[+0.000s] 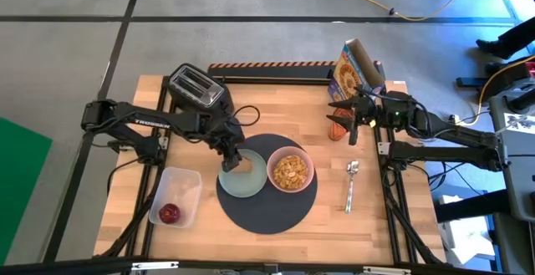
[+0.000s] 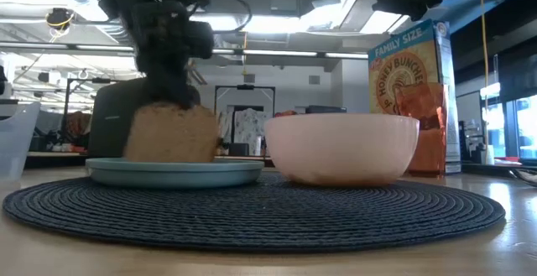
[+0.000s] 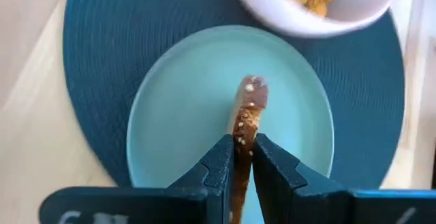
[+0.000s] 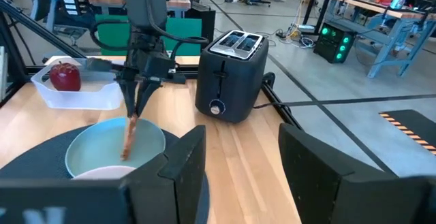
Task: Arrange a breakfast setting
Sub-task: Put the bread on the blue plate, then put the apple on the blue plate
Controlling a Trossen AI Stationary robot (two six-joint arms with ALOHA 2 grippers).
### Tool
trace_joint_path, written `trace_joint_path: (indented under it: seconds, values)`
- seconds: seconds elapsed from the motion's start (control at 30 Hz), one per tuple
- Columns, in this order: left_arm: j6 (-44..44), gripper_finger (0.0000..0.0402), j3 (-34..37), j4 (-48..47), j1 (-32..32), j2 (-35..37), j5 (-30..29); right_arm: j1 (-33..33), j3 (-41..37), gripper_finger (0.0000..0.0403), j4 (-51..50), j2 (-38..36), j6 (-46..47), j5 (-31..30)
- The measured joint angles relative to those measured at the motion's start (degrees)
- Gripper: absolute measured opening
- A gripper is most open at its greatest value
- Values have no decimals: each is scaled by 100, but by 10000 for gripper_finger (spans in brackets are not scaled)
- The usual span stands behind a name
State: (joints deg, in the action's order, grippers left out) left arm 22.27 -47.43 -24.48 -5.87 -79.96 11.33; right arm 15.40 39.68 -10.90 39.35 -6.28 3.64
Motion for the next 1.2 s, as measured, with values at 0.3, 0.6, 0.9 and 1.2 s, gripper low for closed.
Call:
trace_joint_path:
  seconds: [0.3,0.6,0.9,1.2]
  values:
    - [-146,68,-12,288,-279,-579,-24,1,0,174,-14,16,0,44]
    - [-157,185,-165,208,-671,-623,22,0,0,174,3,17,0,46]
    - [-599,227,-1300,-1221,-645,-622,-517,0,0,174,37,17,-96,44]
    - [436,203,-2175,-3379,580,-617,-1325,0,0,174,37,17,-120,44]
